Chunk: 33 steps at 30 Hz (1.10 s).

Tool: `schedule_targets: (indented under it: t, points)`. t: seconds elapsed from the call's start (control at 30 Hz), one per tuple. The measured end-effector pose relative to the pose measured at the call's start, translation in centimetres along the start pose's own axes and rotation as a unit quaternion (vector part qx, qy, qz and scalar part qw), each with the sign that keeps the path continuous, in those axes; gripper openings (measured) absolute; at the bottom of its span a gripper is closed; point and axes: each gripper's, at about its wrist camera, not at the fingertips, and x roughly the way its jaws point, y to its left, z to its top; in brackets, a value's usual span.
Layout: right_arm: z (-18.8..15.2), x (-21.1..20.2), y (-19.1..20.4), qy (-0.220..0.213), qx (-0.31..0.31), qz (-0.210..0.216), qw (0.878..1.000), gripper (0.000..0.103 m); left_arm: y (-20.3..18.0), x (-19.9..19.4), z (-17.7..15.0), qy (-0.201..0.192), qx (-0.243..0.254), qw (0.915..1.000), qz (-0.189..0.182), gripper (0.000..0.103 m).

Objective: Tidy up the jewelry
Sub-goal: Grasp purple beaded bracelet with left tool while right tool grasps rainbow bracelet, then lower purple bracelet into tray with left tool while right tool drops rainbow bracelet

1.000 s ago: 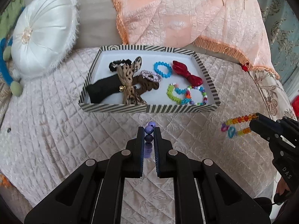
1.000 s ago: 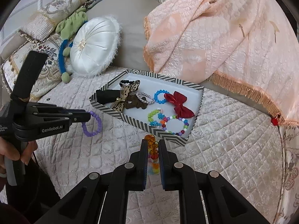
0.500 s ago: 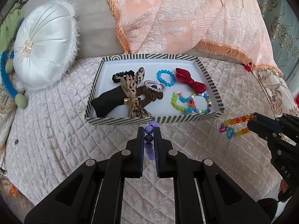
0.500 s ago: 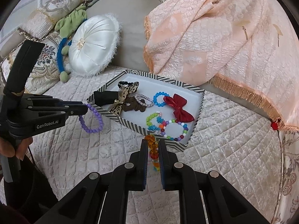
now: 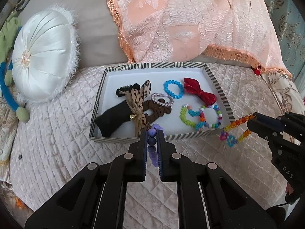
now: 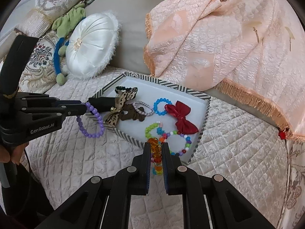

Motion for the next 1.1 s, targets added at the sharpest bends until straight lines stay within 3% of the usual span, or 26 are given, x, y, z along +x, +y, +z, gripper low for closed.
schedule_targets:
  t: [0.87, 1.1]
  points:
    - [8.1, 8.1, -1.1, 0.01, -0.01, 0.009, 1.0, 0.01, 2.0, 6.3, 10.4, -0.004, -0.007, 0.9994, 0.034, 0.008]
    - [10.4, 10.3, -1.7, 0.004, 0.016, 0.023, 1.0, 0.01, 2.7, 8.8, 12.8, 0.0, -0.029, 0.9993, 0.024, 0.008]
